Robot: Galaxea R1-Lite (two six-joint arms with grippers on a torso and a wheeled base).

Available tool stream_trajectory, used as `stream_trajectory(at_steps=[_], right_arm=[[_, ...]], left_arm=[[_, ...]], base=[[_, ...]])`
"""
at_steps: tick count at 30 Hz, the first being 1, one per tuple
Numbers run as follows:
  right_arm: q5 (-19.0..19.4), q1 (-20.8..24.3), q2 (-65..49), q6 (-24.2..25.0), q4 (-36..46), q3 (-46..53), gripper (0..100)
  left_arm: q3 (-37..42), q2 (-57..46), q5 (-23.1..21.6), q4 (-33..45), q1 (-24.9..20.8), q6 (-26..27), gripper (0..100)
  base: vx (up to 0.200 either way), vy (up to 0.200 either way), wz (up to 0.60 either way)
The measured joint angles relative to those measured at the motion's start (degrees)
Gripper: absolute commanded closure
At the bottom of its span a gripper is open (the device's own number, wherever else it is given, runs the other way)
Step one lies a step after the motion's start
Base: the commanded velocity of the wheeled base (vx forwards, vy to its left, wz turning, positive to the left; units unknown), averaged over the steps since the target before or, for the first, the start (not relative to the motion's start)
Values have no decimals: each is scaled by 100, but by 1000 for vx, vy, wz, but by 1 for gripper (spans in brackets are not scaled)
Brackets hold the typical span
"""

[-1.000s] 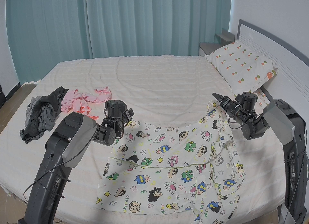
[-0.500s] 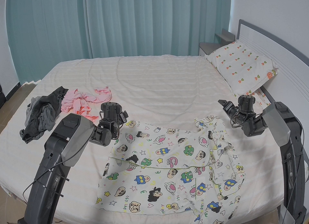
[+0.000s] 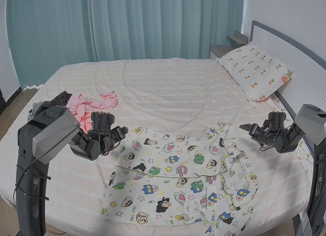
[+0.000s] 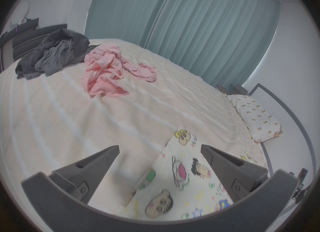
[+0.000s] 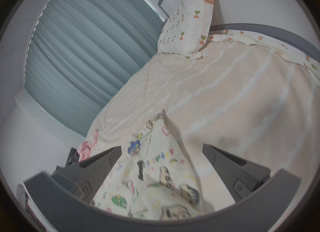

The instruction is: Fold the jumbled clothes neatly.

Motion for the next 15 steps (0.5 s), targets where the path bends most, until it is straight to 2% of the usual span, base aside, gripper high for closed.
stream_trajectory(at_steps=[6,12,15], right_arm=[[660,-391,-361,-1050,-105,1097,0],[1118,-672,-511,-2494,-176,2077,0],[1248,-706,-507,-2806,-204,2417,0]], left_arm=[[1713,-830,-518,-749,24,-553,0],[3179,-1449,-1036,-1927,-24,-1385,0],[3543,-1602,-1172,-2292,-176,-1686,0]], base=[[0,0,0],[0,0,0],[0,0,0]])
